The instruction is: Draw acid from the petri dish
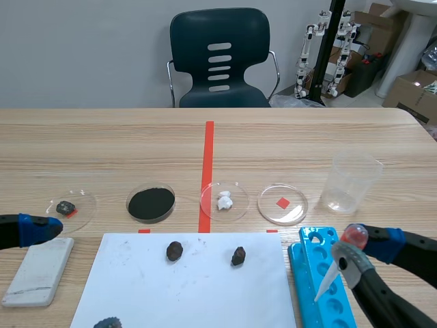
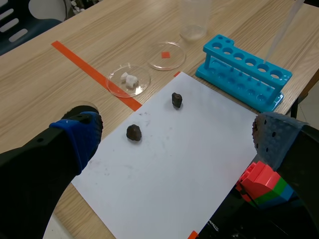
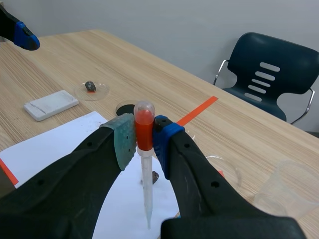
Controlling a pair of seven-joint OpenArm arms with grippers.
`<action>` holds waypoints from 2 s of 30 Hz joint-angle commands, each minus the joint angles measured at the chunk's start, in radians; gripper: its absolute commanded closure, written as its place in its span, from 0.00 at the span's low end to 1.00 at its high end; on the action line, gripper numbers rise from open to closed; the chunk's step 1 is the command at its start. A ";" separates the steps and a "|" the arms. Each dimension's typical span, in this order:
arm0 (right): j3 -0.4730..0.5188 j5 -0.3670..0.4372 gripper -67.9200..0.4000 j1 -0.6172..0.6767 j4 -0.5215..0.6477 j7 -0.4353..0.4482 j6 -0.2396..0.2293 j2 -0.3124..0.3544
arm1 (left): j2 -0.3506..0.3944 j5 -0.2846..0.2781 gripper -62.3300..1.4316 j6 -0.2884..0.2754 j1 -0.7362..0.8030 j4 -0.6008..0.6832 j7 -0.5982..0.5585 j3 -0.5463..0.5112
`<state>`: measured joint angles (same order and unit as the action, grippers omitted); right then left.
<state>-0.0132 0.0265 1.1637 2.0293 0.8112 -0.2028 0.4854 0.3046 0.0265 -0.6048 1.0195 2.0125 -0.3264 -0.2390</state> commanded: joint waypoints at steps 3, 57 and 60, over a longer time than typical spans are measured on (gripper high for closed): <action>0.011 0.010 0.86 -0.010 0.007 0.030 0.000 0.005 | -0.005 -0.011 0.00 -0.001 0.008 0.011 -0.018 0.003; -0.143 0.190 0.86 -0.925 -0.391 -0.383 -0.023 -0.185 | -0.005 -0.011 0.00 -0.001 0.008 0.011 -0.018 0.003; -0.161 0.191 0.86 -0.959 -0.438 -0.382 -0.023 -0.205 | -0.005 -0.011 0.00 -0.001 0.008 0.011 -0.018 0.003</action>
<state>-0.1814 0.2096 0.2249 1.5806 0.4129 -0.2264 0.2764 0.3046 0.0265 -0.6048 1.0199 2.0125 -0.3264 -0.2390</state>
